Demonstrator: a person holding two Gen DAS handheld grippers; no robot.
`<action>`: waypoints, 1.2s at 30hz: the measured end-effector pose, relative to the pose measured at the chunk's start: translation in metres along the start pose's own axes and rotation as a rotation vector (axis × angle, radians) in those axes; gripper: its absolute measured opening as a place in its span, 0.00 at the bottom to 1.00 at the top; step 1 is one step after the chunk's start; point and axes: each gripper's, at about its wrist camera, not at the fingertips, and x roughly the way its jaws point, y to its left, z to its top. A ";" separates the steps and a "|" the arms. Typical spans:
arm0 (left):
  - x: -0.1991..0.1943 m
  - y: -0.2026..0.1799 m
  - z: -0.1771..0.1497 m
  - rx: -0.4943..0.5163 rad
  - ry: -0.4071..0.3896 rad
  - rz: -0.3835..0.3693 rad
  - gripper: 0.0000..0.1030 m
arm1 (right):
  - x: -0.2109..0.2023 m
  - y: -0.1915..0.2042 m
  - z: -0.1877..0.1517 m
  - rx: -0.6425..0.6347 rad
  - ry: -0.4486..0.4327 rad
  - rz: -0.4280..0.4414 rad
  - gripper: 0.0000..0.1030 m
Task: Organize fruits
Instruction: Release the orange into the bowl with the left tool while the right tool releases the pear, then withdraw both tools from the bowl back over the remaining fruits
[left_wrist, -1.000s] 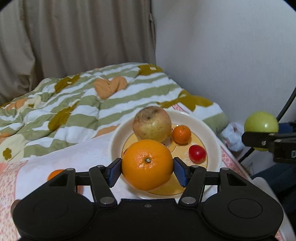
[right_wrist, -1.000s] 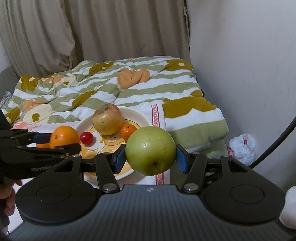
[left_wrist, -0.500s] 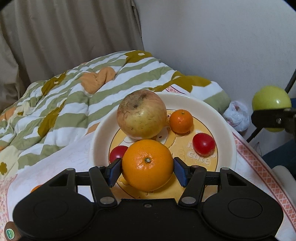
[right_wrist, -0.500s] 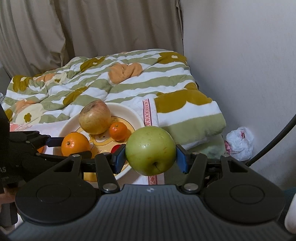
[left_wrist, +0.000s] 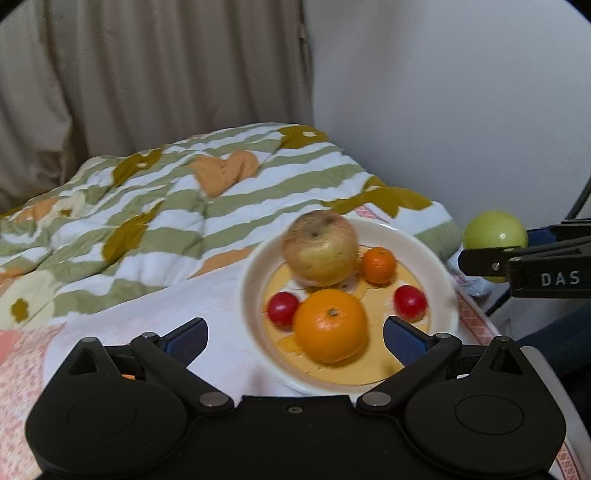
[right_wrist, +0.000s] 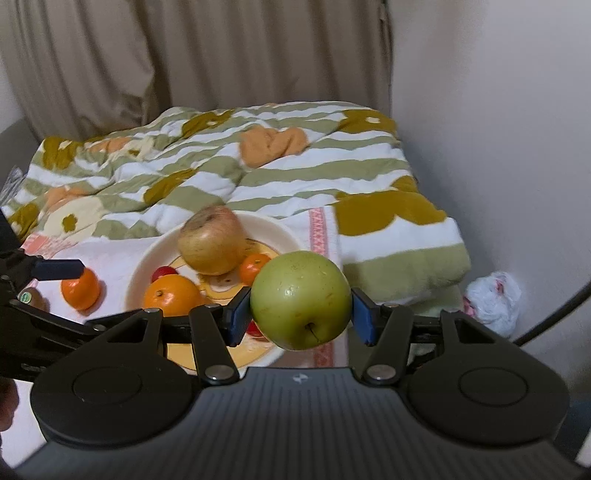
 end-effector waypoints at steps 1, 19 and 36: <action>-0.002 0.002 -0.002 -0.003 0.000 0.012 1.00 | 0.002 0.003 0.000 -0.007 0.004 0.010 0.69; -0.041 0.030 -0.023 -0.170 0.011 0.076 1.00 | 0.042 0.046 -0.022 -0.182 0.071 0.106 0.69; -0.066 0.016 -0.036 -0.149 -0.001 0.117 1.00 | 0.032 0.058 -0.037 -0.308 -0.015 0.074 1.00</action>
